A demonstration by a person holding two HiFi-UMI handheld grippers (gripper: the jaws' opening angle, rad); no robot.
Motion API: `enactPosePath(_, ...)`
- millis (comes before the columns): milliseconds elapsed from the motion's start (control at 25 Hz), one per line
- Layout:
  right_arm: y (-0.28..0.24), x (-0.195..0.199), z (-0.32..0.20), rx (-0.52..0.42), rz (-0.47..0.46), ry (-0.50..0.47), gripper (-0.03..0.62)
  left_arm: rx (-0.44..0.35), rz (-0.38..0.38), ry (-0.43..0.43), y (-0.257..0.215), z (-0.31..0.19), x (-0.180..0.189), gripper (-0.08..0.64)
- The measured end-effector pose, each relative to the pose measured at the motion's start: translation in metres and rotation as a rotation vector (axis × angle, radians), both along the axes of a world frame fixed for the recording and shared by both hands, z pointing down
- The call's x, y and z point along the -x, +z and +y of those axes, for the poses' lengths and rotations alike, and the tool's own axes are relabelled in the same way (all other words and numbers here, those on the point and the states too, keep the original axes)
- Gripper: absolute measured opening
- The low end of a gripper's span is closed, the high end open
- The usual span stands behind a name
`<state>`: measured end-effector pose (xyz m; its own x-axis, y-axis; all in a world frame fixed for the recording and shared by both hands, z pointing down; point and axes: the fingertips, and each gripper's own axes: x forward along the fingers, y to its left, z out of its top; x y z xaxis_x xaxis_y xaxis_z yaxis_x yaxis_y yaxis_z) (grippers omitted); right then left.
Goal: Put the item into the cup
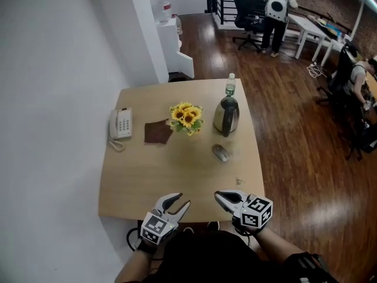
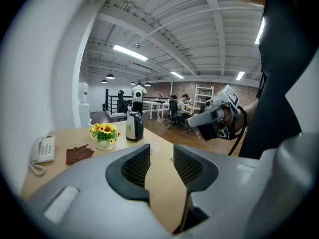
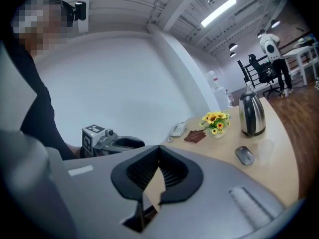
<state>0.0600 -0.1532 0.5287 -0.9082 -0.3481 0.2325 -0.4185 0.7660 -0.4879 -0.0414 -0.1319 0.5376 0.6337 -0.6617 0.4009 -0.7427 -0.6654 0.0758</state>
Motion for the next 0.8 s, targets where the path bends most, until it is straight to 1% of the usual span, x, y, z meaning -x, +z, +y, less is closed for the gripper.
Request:
enactPosePath(200, 0.009, 0.005, -0.01, 0.011, 0.017, 0.004, 0.008, 0.017, -0.002, 0.019, 0.008, -0.01, 0.001, 0.15)
enactPosePath(360, 0.016, 0.006, -0.017, 0.001, 0.055, 0.038, 0.009, 0.032, -0.001, 0.051, 0.014, -0.013, 0.006, 0.153)
enactPosePath(480, 0.035, -0.005, -0.031, -0.038, 0.159, 0.083, 0.016, 0.034, 0.0, 0.074, 0.017, -0.019, 0.007, 0.155)
enactPosePath(560, 0.053, -0.019, -0.043, -0.047, 0.236, 0.116, 0.049, 0.043, 0.006, 0.09, 0.02, -0.022, 0.006, 0.157)
enactPosePath(680, 0.087, -0.047, -0.056, -0.005, 0.33, 0.172, 0.068, 0.066, 0.006, 0.107, 0.031, -0.022, 0.005, 0.162)
enactPosePath(800, 0.116, -0.076, -0.066, 0.039, 0.405, 0.236, 0.086, 0.096, 0.0, 0.115, 0.044, -0.022, 0.006, 0.166)
